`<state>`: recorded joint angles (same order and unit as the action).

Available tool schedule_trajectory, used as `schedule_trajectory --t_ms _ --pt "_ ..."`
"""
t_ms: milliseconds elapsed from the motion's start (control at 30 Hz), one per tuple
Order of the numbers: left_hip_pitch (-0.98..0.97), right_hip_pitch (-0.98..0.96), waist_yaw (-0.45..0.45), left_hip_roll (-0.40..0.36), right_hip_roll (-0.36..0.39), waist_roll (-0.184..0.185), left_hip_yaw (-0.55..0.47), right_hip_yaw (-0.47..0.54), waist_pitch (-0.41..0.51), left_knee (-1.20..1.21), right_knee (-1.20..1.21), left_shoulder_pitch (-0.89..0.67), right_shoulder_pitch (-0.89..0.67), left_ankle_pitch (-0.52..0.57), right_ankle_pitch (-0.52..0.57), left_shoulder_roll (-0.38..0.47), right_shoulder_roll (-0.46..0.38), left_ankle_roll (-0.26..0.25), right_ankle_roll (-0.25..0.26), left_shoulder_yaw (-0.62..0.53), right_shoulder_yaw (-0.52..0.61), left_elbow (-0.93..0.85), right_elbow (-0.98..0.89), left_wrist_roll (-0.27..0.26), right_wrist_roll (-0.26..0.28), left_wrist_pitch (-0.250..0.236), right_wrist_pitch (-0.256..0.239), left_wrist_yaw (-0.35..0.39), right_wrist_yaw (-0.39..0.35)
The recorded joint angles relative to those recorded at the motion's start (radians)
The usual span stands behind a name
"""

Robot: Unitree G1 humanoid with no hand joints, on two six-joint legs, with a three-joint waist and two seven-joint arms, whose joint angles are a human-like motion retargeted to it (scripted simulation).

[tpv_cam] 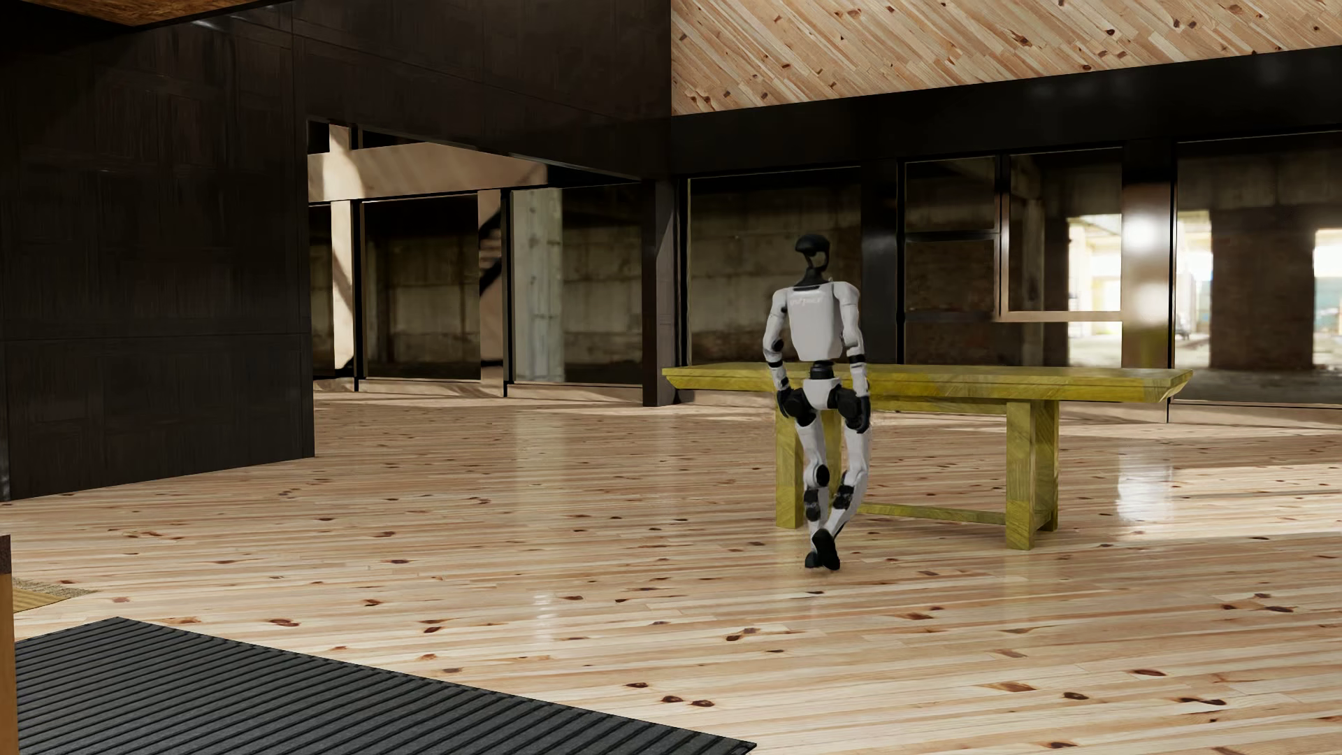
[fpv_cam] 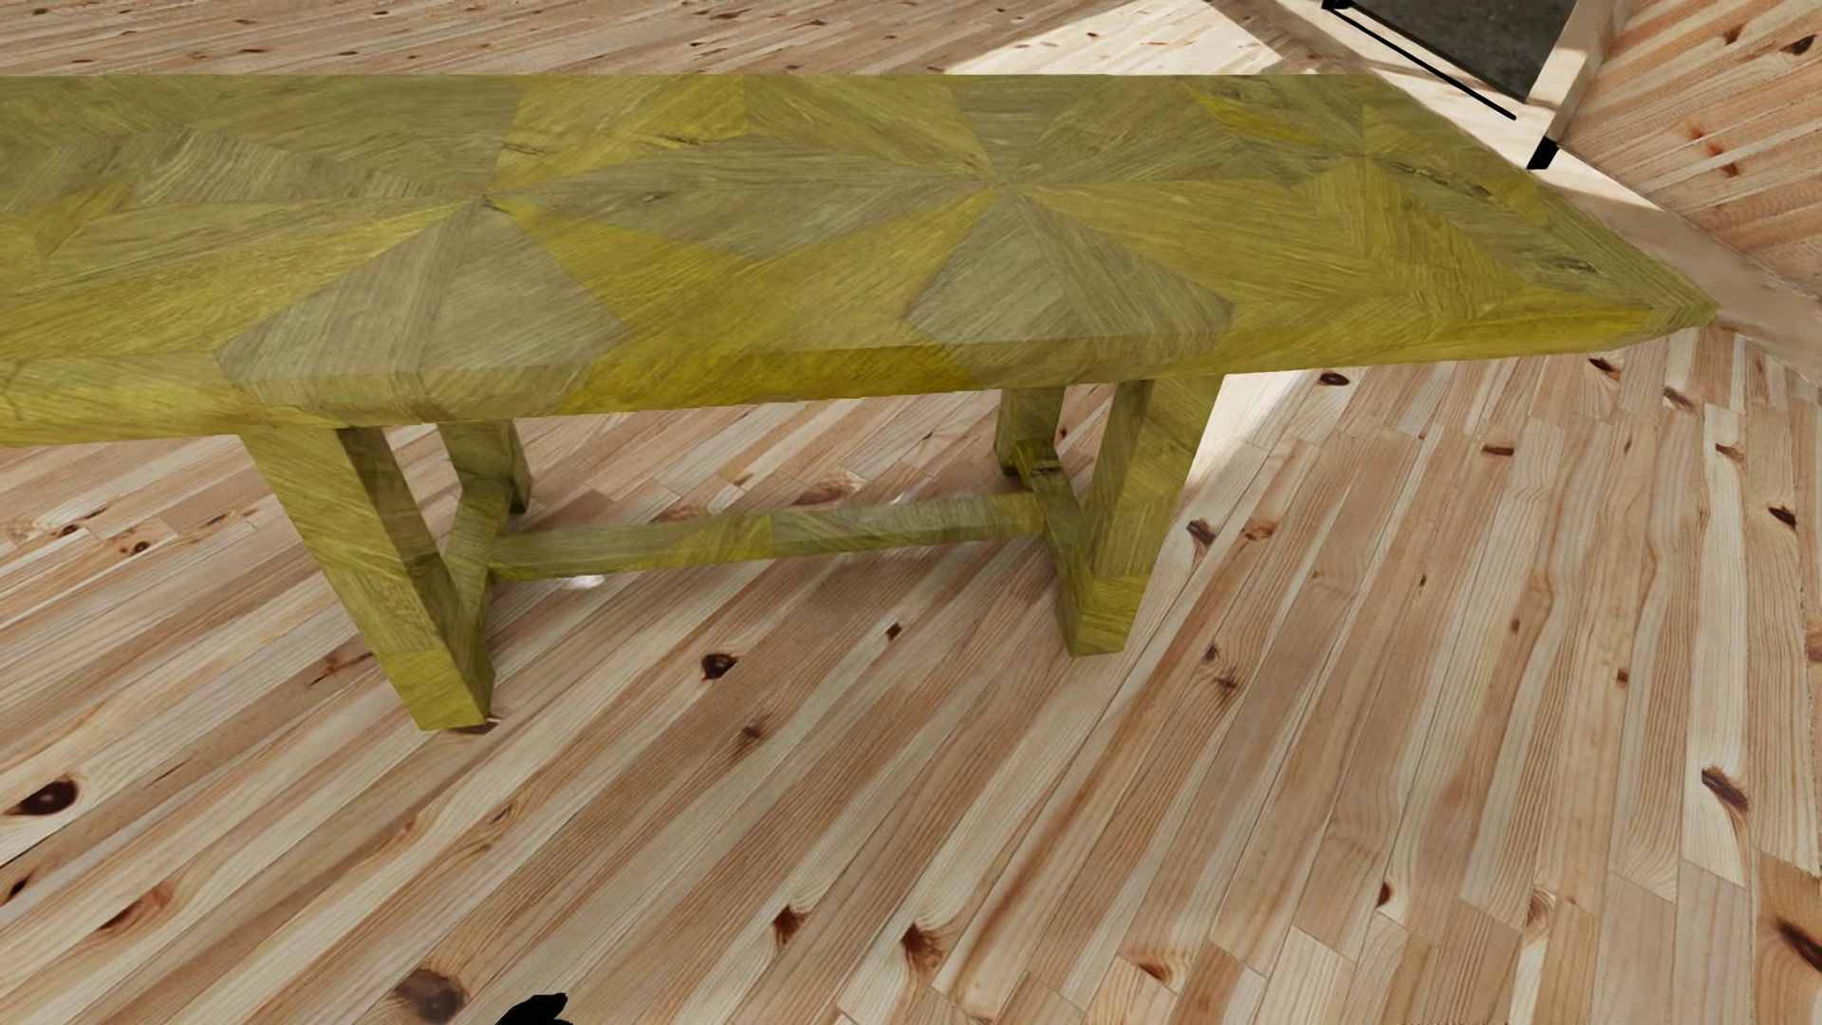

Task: Head to the table

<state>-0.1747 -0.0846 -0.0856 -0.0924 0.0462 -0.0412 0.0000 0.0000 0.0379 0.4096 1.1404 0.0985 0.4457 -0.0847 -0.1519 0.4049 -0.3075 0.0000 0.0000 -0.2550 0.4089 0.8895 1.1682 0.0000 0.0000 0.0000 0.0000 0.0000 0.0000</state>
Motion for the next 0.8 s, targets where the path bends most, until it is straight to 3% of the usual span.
schedule_trajectory --t_ms 67,200,300,433,600,800 --pt "0.062 -0.071 -0.036 0.003 0.009 -0.002 0.000 0.000 0.020 -0.006 -0.044 -0.057 0.017 -0.039 -0.088 0.022 0.004 0.000 0.000 0.105 -0.012 -0.068 -0.013 0.000 0.000 0.000 0.000 0.000 0.000" --pt "0.123 -0.076 -0.075 0.012 0.026 0.022 0.000 0.000 0.027 -0.009 -0.438 -0.118 -0.013 -0.095 -0.070 0.020 0.003 0.000 0.000 0.158 -0.044 -0.168 -0.060 0.000 0.000 0.000 0.000 0.000 0.000" --pt "0.143 -0.026 -0.056 0.018 0.034 0.038 0.000 0.000 0.021 -0.009 -0.610 -0.119 -0.089 -0.118 0.070 -0.018 0.000 0.000 0.000 0.105 -0.036 -0.188 -0.090 0.000 0.000 0.000 0.000 0.000 0.000" --pt "0.174 0.044 -0.005 0.034 0.037 0.056 0.000 0.000 0.012 -0.023 -0.673 -0.065 -0.216 -0.144 0.061 -0.082 -0.021 0.000 0.000 -0.037 -0.080 -0.037 -0.186 0.000 0.000 0.000 0.000 0.000 0.000" --pt "0.224 0.121 0.048 0.030 0.028 0.044 0.000 0.000 0.004 -0.036 -0.745 0.048 -0.368 -0.180 0.061 -0.111 -0.042 0.000 0.000 -0.259 -0.099 0.242 -0.245 0.000 0.000 0.000 0.000 0.000 0.000" --pt "0.268 0.162 0.087 0.039 0.041 0.046 0.000 0.000 -0.014 -0.042 -0.746 0.186 -0.358 -0.195 0.032 -0.109 -0.045 0.000 0.000 -0.198 -0.107 0.313 -0.245 0.000 0.000 0.000 0.000 0.000 0.000"
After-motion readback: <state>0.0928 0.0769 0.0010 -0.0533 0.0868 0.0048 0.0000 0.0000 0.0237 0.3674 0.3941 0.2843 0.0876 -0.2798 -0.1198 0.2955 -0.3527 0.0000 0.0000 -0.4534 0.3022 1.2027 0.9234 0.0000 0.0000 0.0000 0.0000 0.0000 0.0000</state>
